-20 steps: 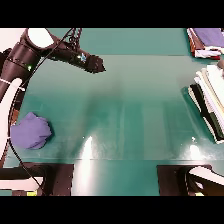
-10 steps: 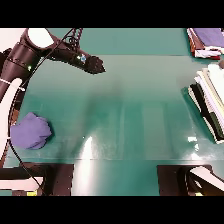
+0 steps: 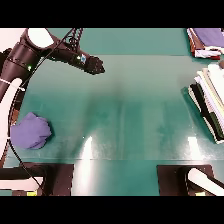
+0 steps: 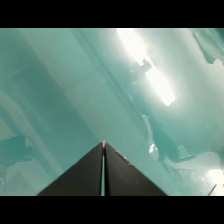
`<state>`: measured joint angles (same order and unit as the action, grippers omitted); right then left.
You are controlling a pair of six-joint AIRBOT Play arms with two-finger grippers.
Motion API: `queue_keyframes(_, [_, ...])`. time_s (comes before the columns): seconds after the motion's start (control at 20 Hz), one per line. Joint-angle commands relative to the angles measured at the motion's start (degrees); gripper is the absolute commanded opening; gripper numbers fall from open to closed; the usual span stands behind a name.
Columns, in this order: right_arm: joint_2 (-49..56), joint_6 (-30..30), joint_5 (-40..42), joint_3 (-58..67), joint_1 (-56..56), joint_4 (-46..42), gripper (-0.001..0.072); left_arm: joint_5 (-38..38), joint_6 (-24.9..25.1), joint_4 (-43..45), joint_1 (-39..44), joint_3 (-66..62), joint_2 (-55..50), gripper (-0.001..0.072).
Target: Fold the shirts.
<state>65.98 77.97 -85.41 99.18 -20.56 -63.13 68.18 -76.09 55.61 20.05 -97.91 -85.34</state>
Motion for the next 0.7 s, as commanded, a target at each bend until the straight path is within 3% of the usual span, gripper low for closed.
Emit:
queue_keyframes(0.0, [2.43, 0.17, 0.90, 1.88, 17.53, 1.64, 0.0485, -0.37, 0.02, -0.35, 0.02, 0.00, 0.00, 0.0027])
queue_keyframes(0.2, [5.88, -0.11, 1.22, 1.88, 29.75, 1.64, 0.0024, -1.51, 0.02, -0.35, 0.02, 0.00, 0.00, 0.0027])
queue_keyframes(0.65, [8.52, -0.15, 0.04, 1.88, 33.51, 1.66, 0.0020, -4.63, 0.02, -0.35, 0.02, 0.00, 0.00, 0.0026])
